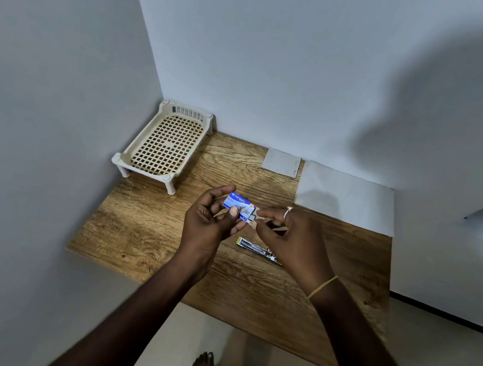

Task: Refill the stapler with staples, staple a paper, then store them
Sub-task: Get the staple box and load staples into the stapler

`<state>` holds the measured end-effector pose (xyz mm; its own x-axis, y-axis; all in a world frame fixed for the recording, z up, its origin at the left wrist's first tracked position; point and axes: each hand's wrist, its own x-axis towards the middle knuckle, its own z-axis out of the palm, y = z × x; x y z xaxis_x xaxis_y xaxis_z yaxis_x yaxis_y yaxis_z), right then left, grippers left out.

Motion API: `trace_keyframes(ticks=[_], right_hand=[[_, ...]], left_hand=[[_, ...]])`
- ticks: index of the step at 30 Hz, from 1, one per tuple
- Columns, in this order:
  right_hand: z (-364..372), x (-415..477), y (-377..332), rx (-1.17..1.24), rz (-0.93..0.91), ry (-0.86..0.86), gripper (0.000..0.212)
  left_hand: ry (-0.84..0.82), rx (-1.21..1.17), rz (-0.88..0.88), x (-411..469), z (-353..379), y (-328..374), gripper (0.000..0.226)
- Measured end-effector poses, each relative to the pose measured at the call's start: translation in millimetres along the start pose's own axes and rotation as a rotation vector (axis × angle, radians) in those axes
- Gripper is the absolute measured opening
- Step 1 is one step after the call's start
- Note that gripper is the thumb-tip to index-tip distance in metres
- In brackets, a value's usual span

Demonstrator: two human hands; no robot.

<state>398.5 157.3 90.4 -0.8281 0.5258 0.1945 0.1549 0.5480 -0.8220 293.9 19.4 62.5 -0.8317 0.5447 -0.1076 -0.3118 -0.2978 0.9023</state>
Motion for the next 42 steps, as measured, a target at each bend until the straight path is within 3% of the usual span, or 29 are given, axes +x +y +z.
trace_keyframes(ticks=[5,10,17,27,33,42], right_hand=[[-1,-1,-1,-0.091,-0.08,-0.026,0.02],[0,-3,2,-0.088,-0.068,-0.026,0.008],[-2,-7,2,0.064,0.042,-0.042,0.008],[6,0,-3,-0.079,0.154,-0.009,0.005],[5,3,-4,0.13,0.366,-0.082,0.008],[15,-5,-6,-0.179,0.247,0.003,0.014]], left_hand=[[0.002,0.02,-0.004,-1,1,-3,0.037],[0.005,0.036,-0.017,-3,3,-3,0.036],[0.007,0.028,-0.036,-6,1,-5,0.034],[-0.003,0.03,-0.05,-7,-2,-7,0.035],[-0.003,0.046,-0.056,-6,-5,-10,0.036],[0.023,0.023,-0.087,-3,-4,-16,0.033]])
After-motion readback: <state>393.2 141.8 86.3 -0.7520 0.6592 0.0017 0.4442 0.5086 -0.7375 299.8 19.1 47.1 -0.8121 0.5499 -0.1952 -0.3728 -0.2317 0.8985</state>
